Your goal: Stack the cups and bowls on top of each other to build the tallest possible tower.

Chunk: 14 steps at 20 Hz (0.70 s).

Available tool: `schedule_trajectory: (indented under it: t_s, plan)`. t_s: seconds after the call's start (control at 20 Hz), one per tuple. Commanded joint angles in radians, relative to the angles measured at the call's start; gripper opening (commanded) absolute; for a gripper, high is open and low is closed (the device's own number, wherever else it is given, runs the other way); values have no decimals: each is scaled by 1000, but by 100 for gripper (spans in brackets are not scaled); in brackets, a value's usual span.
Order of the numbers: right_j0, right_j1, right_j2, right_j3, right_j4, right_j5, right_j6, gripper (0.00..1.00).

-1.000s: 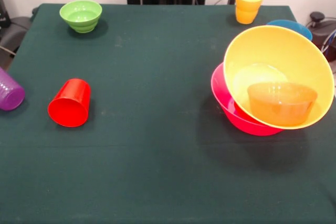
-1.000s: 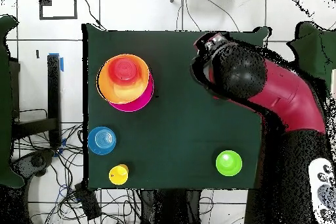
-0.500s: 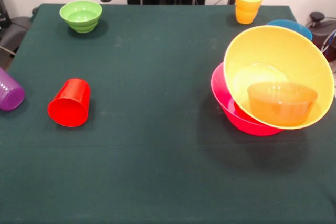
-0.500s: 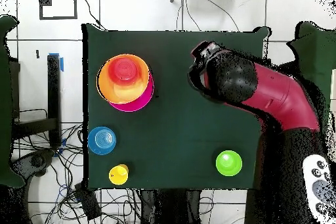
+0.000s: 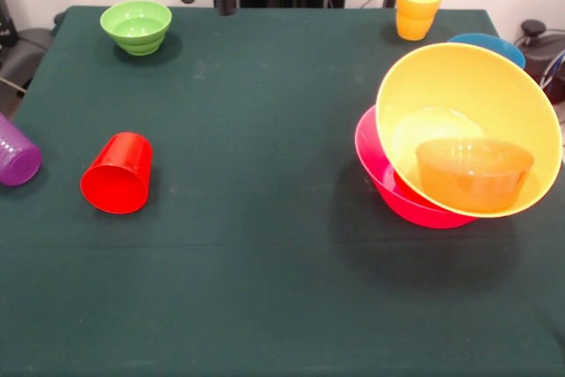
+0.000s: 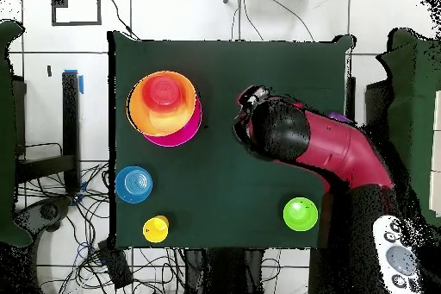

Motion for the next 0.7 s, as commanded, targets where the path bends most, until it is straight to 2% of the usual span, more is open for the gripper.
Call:
schedule_trajectory:
  t_s: [0.05,0.25,0.7]
  plan:
    - [-2,-9,58,188,-70,-105,-16,100]
    - [-38,-3,79,240,-79,-178,-22,100]
    - [-125,-72,109,361,-76,-224,-48,100]
